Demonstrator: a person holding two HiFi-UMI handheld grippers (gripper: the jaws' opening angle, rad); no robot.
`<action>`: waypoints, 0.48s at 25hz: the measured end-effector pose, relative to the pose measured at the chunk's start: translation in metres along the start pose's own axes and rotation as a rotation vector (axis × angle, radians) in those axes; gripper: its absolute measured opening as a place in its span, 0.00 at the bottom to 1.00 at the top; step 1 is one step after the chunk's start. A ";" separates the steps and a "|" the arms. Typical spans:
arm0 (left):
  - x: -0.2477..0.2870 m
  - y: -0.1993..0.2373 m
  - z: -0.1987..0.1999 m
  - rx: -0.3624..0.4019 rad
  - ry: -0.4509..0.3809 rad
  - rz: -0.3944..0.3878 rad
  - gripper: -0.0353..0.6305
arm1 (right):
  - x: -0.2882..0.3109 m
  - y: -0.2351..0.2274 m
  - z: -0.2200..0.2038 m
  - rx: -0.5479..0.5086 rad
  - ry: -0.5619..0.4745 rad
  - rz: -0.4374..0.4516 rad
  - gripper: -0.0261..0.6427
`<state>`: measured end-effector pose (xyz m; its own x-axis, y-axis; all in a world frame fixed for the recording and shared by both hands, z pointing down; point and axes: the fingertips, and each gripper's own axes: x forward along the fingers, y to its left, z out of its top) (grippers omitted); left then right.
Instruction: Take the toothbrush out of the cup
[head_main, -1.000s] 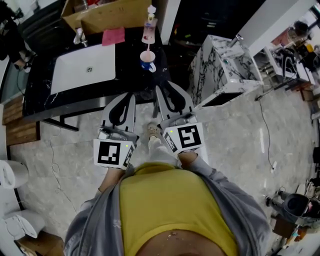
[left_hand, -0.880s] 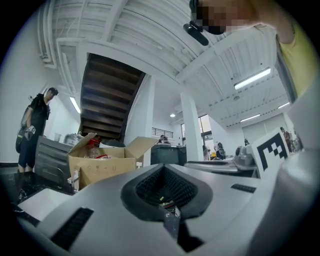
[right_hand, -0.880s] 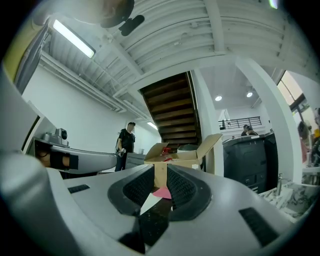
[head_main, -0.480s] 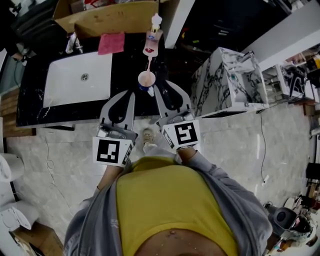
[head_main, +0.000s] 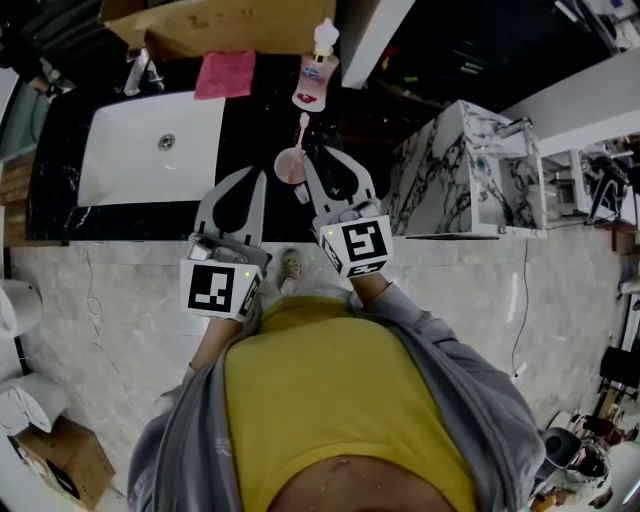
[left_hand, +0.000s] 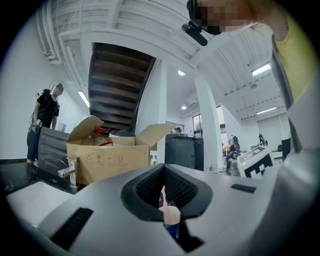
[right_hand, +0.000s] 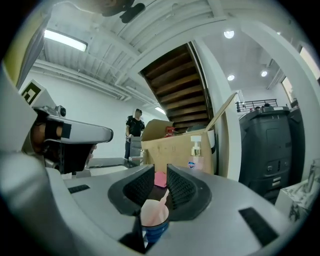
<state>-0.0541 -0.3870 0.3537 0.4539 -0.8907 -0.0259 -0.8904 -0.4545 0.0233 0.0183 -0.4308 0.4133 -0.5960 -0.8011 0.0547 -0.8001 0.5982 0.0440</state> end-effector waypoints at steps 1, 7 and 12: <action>0.002 0.001 -0.004 0.000 0.008 0.000 0.05 | 0.004 -0.002 -0.005 0.006 0.009 0.001 0.17; 0.012 0.010 -0.020 -0.006 0.043 -0.008 0.05 | 0.023 -0.007 -0.031 0.026 0.070 0.015 0.17; 0.024 0.012 -0.024 -0.009 0.065 -0.043 0.05 | 0.040 -0.012 -0.049 0.089 0.135 0.045 0.18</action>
<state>-0.0528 -0.4142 0.3776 0.4929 -0.8693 0.0383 -0.8701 -0.4919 0.0328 0.0075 -0.4687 0.4642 -0.6215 -0.7603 0.1888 -0.7793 0.6247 -0.0497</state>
